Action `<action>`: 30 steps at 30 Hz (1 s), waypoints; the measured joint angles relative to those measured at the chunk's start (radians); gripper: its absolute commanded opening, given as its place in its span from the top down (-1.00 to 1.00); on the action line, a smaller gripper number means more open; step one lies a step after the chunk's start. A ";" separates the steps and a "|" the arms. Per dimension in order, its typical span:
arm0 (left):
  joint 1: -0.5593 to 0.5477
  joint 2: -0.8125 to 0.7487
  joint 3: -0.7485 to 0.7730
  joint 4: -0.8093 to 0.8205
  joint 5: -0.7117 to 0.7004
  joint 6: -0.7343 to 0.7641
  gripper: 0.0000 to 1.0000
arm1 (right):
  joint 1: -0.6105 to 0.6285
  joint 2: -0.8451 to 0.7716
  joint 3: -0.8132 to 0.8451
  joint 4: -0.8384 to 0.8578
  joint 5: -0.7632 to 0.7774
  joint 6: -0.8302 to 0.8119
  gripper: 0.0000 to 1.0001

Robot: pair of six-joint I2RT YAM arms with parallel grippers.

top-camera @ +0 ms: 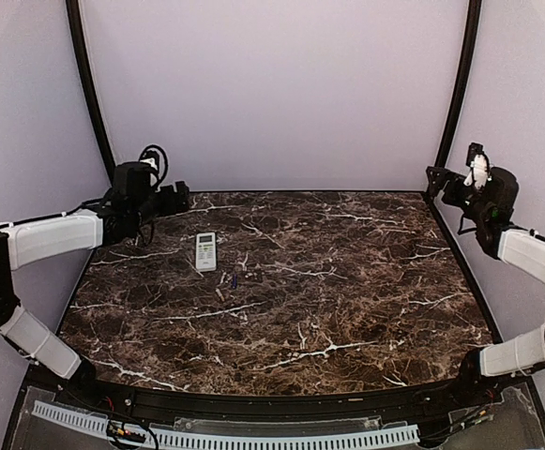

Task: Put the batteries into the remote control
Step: Pick up the remote control from the center of the board.

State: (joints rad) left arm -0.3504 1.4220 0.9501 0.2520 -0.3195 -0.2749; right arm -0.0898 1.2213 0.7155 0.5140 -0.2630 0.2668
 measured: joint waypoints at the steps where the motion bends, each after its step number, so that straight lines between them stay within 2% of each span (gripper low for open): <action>1: -0.037 0.040 0.038 -0.055 0.019 -0.025 -0.98 | 0.009 0.013 0.042 -0.058 0.008 0.022 -0.97; 3: -0.066 0.138 0.116 -0.162 0.064 -0.070 -0.98 | 0.050 0.050 0.117 -0.165 0.037 0.041 -0.97; 9: -0.086 0.426 0.306 -0.391 0.110 -0.126 -0.98 | 0.292 0.192 0.270 -0.456 0.154 0.021 -0.97; 14: -0.107 0.556 0.414 -0.482 0.148 -0.142 -0.98 | 0.407 0.263 0.275 -0.541 0.184 0.003 -0.97; 20: -0.113 0.627 0.471 -0.526 0.145 -0.158 -0.96 | 0.446 0.330 0.289 -0.590 0.198 0.001 -0.97; 26: -0.113 0.701 0.531 -0.580 0.131 -0.174 -0.68 | 0.465 0.344 0.313 -0.612 0.206 0.000 -0.97; 30: -0.113 0.701 0.536 -0.605 0.132 -0.188 -0.29 | 0.468 0.348 0.330 -0.623 0.210 -0.001 -0.97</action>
State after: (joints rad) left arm -0.4629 2.1231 1.4864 -0.3534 -0.1871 -0.4629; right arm 0.3779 1.5696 1.0454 -0.1085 -0.0532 0.2661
